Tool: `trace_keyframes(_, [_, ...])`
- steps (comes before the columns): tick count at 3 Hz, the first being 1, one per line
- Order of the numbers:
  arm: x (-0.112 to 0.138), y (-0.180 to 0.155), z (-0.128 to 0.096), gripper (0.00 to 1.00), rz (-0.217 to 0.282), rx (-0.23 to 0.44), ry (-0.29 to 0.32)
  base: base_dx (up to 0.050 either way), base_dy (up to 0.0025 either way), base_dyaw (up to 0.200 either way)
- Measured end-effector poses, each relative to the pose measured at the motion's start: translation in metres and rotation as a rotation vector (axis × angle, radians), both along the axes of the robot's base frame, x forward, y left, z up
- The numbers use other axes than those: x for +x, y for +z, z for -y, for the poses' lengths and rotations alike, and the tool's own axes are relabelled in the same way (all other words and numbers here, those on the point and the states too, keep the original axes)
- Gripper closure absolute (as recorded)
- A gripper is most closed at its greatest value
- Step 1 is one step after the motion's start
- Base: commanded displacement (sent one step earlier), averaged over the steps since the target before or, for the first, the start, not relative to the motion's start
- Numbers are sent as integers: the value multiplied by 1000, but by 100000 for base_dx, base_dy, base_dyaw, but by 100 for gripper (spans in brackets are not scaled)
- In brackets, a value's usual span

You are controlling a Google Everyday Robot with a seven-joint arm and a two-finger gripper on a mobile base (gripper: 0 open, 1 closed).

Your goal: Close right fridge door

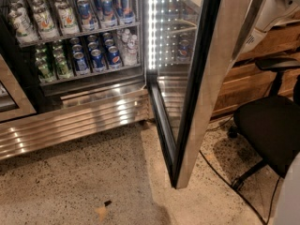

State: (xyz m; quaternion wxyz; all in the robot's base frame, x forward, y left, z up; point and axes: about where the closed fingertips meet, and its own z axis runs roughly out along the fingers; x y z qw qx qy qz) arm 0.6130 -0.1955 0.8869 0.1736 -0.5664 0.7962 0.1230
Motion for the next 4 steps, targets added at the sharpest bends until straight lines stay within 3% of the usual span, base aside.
trace_keyframes(1, [0, 0, 0, 100, 0, 0, 0, -3098, -221, 15439])
trace_keyframes(2, [0, 0, 0, 100, 0, 0, 0, -8, 10, 19279])
trace_keyframes(4, [0, 0, 0, 100, 0, 0, 0, 4629, -4, 74])
